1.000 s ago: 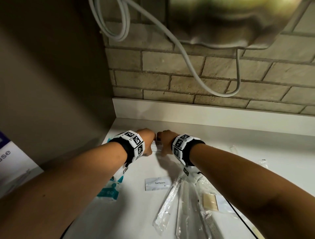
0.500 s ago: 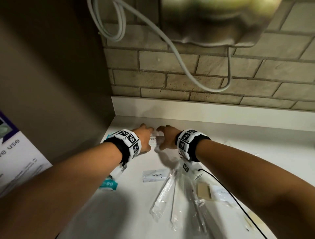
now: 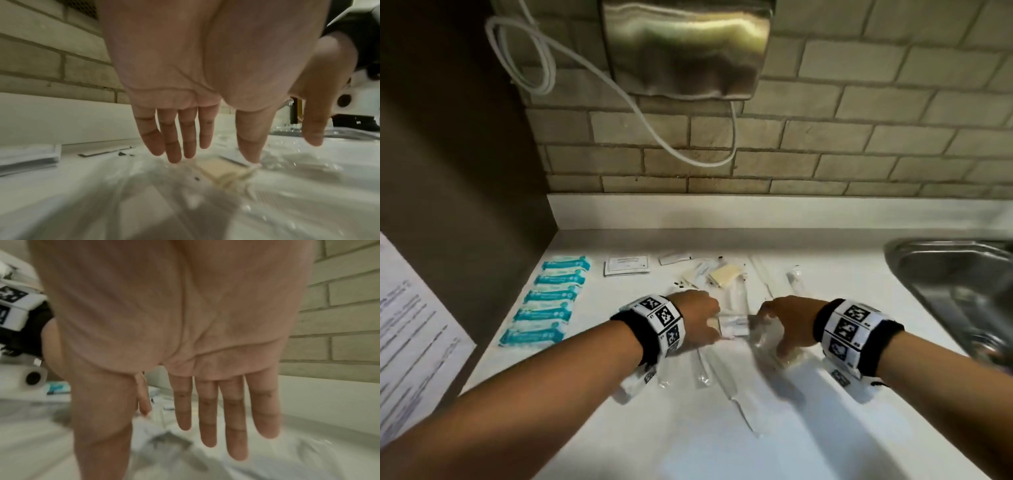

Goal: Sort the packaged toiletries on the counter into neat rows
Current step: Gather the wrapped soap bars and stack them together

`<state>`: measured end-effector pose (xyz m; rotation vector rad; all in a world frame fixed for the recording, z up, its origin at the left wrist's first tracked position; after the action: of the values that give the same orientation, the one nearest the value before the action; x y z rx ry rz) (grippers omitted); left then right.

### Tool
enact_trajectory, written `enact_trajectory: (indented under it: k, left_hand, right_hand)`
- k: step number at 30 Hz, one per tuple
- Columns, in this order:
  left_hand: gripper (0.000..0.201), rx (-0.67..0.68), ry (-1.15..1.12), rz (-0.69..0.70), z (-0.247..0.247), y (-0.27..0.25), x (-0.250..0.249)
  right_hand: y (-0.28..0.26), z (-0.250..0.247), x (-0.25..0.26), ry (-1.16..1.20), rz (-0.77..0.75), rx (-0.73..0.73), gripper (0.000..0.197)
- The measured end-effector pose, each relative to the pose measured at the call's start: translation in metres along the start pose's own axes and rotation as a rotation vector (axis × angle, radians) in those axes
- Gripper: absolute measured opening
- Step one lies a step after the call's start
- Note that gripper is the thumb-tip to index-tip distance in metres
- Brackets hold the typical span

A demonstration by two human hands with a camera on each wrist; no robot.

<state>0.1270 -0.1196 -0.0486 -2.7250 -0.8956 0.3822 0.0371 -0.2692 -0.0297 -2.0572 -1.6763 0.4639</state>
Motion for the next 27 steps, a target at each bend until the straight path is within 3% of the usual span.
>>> enact_trajectory:
  k: [7, 10, 13, 17, 21, 24, 27]
  left_hand:
    - [0.041, -0.030, 0.067, -0.129, 0.003, 0.017, -0.009]
    - [0.038, -0.044, 0.031, -0.183, 0.005, 0.023, -0.009]
    - [0.050, -0.065, -0.010, -0.245, 0.008, 0.025, -0.011]
    - [0.031, -0.112, -0.048, -0.289, 0.002, 0.023, -0.017]
    - [0.018, -0.238, -0.337, -0.270, -0.011, 0.018, -0.018]
    - [0.035, -0.270, -0.709, -0.276, -0.013, 0.012, -0.023]
    - [0.045, -0.303, -0.838, -0.255, -0.013, 0.010, -0.029]
  right_hand:
    - [-0.017, 0.034, -0.020, -0.032, -0.035, -0.045, 0.055]
    - [-0.022, 0.029, -0.019, -0.061, -0.062, -0.012, 0.039]
    - [-0.025, 0.027, -0.021, -0.096, -0.101, -0.041, 0.015]
    - [-0.023, 0.028, -0.031, -0.017, -0.112, -0.050, 0.035]
    - [-0.021, 0.024, -0.033, 0.009, -0.187, -0.048, 0.043]
    - [-0.021, 0.010, -0.022, 0.134, -0.312, -0.129, 0.043]
    - [-0.015, -0.012, -0.009, 0.293, -0.439, -0.242, 0.040]
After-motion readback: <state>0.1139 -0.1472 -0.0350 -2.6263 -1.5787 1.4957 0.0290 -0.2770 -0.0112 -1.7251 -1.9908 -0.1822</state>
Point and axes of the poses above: each hand's wrist, its own y-axis towards the middle knuckle, its own z-axis out of the palm, x = y × z, the point moved 4 cm from there along y, towards the middle knuckle, and after that the axes turned 1 degree about -z, right-handed, at the moved point
